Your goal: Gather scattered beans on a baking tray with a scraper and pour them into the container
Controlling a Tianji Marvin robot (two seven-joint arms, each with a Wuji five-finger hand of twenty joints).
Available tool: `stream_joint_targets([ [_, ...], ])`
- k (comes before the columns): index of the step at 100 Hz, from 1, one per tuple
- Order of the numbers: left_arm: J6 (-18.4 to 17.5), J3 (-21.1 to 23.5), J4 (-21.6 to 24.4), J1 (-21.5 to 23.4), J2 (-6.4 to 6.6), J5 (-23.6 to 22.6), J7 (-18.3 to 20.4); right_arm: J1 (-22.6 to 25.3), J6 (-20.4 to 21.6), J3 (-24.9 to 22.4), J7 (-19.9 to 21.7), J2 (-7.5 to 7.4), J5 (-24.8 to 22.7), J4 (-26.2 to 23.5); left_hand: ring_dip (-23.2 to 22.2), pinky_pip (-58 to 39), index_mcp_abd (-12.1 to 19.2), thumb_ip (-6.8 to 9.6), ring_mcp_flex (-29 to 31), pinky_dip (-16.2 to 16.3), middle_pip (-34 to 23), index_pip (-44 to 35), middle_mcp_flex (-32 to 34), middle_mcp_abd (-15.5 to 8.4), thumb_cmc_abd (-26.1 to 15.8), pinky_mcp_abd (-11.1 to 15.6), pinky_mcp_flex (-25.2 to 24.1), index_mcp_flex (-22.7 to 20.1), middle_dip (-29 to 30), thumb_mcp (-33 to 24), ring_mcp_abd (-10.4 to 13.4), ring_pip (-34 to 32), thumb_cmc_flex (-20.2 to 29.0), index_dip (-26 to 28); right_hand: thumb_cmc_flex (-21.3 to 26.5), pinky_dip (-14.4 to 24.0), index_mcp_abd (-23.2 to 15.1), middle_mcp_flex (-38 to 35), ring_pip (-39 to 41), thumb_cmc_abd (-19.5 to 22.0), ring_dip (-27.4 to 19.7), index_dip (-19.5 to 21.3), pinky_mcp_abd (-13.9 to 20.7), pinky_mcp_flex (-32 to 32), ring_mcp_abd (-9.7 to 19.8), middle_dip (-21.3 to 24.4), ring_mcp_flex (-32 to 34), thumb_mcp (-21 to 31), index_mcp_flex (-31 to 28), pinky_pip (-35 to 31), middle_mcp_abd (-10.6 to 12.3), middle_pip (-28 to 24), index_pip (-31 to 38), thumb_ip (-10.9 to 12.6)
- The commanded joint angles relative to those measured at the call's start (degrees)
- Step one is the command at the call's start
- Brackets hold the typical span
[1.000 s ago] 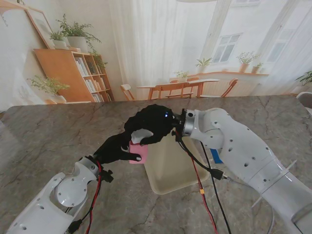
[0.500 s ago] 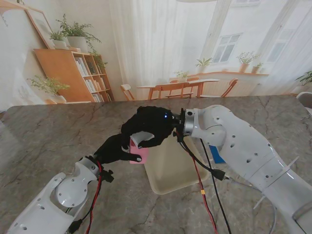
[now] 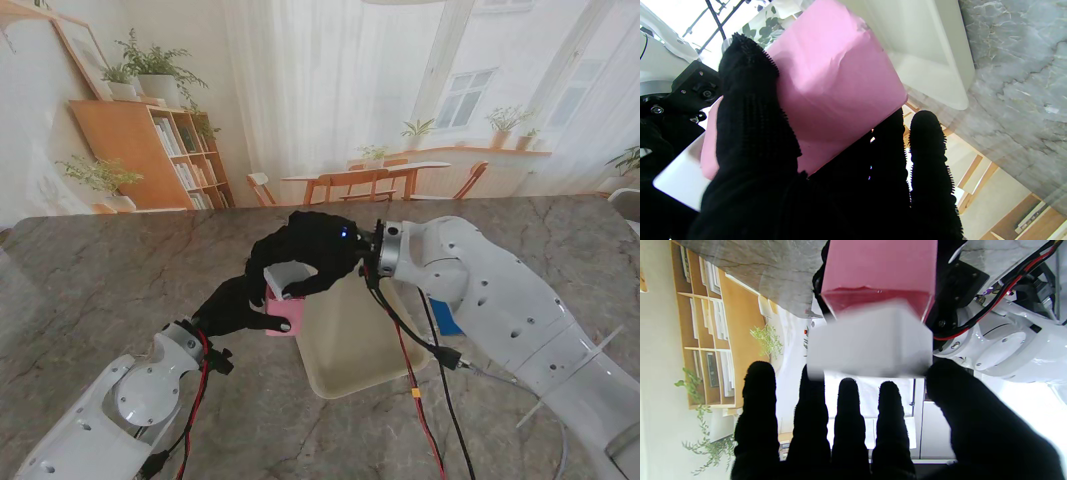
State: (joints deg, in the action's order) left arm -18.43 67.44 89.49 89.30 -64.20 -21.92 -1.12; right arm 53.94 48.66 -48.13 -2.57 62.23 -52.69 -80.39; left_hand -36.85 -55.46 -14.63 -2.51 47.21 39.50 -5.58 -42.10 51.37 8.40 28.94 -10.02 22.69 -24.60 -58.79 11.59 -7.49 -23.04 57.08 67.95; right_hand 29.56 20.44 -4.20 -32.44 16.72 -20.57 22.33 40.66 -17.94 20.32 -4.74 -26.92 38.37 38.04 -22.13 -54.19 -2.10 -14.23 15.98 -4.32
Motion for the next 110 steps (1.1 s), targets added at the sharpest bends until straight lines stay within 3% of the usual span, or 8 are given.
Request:
stream_joint_targets([
  [1, 0.21, -0.14, 0.26, 0.11, -0.21, 0.02, -0.07, 0.23, -0.25, -0.76, 0.72, -0.39, -0.01, -0.46, -1.13, -1.09, 10.05, 0.91, 1.77, 1.49, -9.13, -18.07, 7.06, -9.84, -8.26, 0.06, 0.38, -5.48, -4.75, -10.4, 1.95, -1.68, 13.97, 5.71, 0.39, -0.24, 0.95, -0.3, 0.39, 1.93, 0.56, 1.5, -0.49, -0.33, -0.18, -0.56, 0.04, -0.63, 1.19, -0.79, -0.6, 1.23, -1.28, 2.37],
  [29, 0.45, 0.2, 0.52, 0.38, -0.27, -0.29, -0.49, 1.37, 0.42, -2.2, 1.26, -0.85, -1.02, -1.12, -1.16, -1.12, 10.03, 0.91, 1.76, 1.49, -9.17, -18.08, 7.02, -9.94, -8.34, 0.11, 0.38, -5.42, -4.78, -10.38, 2.12, -1.74, 13.89, 5.72, -1.38, 0.96, 0.98, -2.83, 4.03, 2.58, 2.53, 2.15, 0.98, 1.45, 1.57, -2.25, 2.13, -2.83, 0.82, -2.32, 0.38, -0.73, -0.87, 2.31],
  [44, 0.42, 0.29, 0.53, 0.41, -0.28, -0.4, -0.59, 1.51, 0.03, -1.61, 0.3, -0.69, -1.18, -0.52, -1.17, -1.14, 10.02, 0.92, 1.79, 1.49, -9.18, -18.08, 7.03, -9.99, -8.41, 0.16, 0.43, -5.37, -4.77, -10.38, 2.1, -1.76, 13.85, 5.72, -1.54, 3.56, 0.64, -6.03, 9.65, 2.35, 5.56, 2.95, 3.26, 4.91, 3.31, -5.3, 4.58, -3.4, -0.56, -4.84, 1.89, -4.04, 0.13, 2.41],
  [70, 0.48, 0.32, 0.52, 0.38, -0.28, -0.22, -0.48, 1.81, -4.92, -0.06, -3.94, -0.13, -3.14, -0.68, -1.19, -1.16, 10.03, 0.92, 1.81, 1.51, -9.19, -18.08, 7.01, -9.84, -8.41, 0.12, 0.34, -5.39, -4.78, -10.38, 2.02, -1.77, 13.86, 5.72, -2.76, 7.8, -1.65, -15.5, 31.97, 2.19, 14.9, 5.67, 6.88, 13.5, 9.27, -18.61, 11.43, -4.05, -7.77, -11.23, 7.86, -25.14, 6.16, 2.14],
  [100, 0.51, 0.53, 0.67, 0.58, -0.3, -0.39, -0.71, 3.54, -13.48, 1.12, -4.38, -0.04, -3.7, -2.67, -1.21, -1.22, 10.04, 0.93, 1.71, 1.55, -9.2, -18.06, 6.98, -9.84, -8.45, 0.03, 0.32, -5.37, -4.8, -10.38, 1.97, -1.76, 13.81, 5.76, -4.26, 9.74, -0.47, -23.97, 49.0, 3.81, 19.84, 5.89, 8.5, 22.93, 16.1, -24.38, 20.98, -7.09, -10.54, -20.11, 12.91, -41.08, 7.32, 2.08],
  [110, 0.54, 0.54, 0.71, 0.61, -0.3, -0.48, -0.76, 4.6, -17.36, 1.11, -4.21, 0.32, -2.24, -3.32, -1.24, -1.23, 10.03, 0.95, 1.66, 1.56, -9.2, -18.03, 6.97, -9.79, -8.43, -0.01, 0.26, -5.32, -4.8, -10.42, 2.01, -1.79, 13.92, 5.78, -3.34, 9.87, 0.32, -25.9, 52.51, 6.13, 19.65, 5.86, 6.99, 23.64, 15.82, -24.54, 22.51, -10.26, -12.07, -22.99, 12.14, -44.09, 7.8, 2.25],
])
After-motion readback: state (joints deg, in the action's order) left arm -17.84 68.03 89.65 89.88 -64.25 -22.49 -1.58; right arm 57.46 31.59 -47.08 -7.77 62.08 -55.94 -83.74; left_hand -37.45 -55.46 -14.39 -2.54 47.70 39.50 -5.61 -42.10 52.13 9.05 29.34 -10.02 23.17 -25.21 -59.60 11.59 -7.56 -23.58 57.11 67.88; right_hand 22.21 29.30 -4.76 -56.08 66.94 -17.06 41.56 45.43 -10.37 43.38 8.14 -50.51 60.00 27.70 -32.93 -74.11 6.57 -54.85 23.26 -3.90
